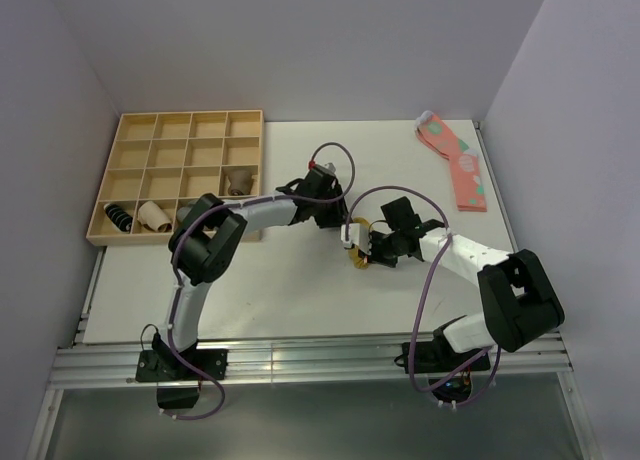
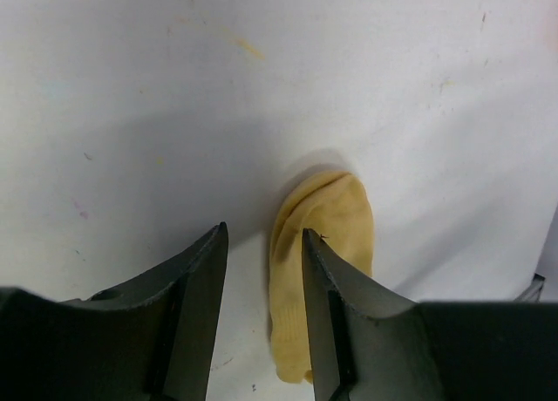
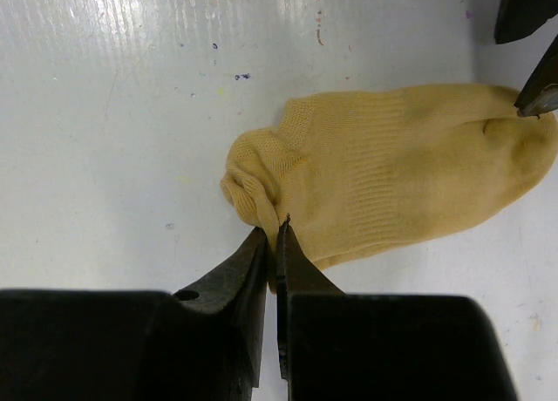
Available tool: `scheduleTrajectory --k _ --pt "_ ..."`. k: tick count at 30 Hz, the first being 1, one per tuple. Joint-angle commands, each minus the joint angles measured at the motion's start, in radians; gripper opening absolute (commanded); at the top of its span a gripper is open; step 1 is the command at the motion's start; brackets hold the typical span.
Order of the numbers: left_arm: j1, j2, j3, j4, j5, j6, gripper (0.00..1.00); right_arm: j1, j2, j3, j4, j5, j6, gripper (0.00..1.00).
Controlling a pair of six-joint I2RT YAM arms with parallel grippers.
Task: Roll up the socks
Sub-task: Adjust the sock at the center of the board.
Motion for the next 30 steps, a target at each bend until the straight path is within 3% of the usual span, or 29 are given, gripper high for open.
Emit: scheduleTrajectory --k 1,13,19,22,25,26,30 --pt "0.0 0.037 0.058 -0.061 -0.039 0.077 0.45 -0.009 -0.009 0.033 -0.013 -0.004 -0.016 0.03" --pt "-0.006 0.098 0.086 -0.06 0.145 0.15 0.44 -0.009 -0.004 0.034 -0.012 -0.001 -0.014 0.03" --pt "-0.006 0.126 0.086 -0.072 0.165 0.16 0.38 -0.009 -0.004 0.036 -0.012 0.0 -0.014 0.03" --pt "-0.006 0.135 0.087 -0.078 0.165 0.149 0.3 -0.009 -0.004 0.036 -0.01 0.0 -0.014 0.03" --pt "-0.004 0.127 0.069 -0.06 0.164 0.129 0.14 -0.009 -0.004 0.036 -0.012 0.003 -0.014 0.03" --pt "-0.004 0.126 0.06 -0.052 0.156 0.123 0.03 -0.009 -0.003 0.037 -0.01 0.003 -0.014 0.03" --pt "0.002 0.092 0.0 0.003 0.123 0.075 0.0 -0.015 0.0 0.046 -0.022 -0.004 -0.016 0.03"
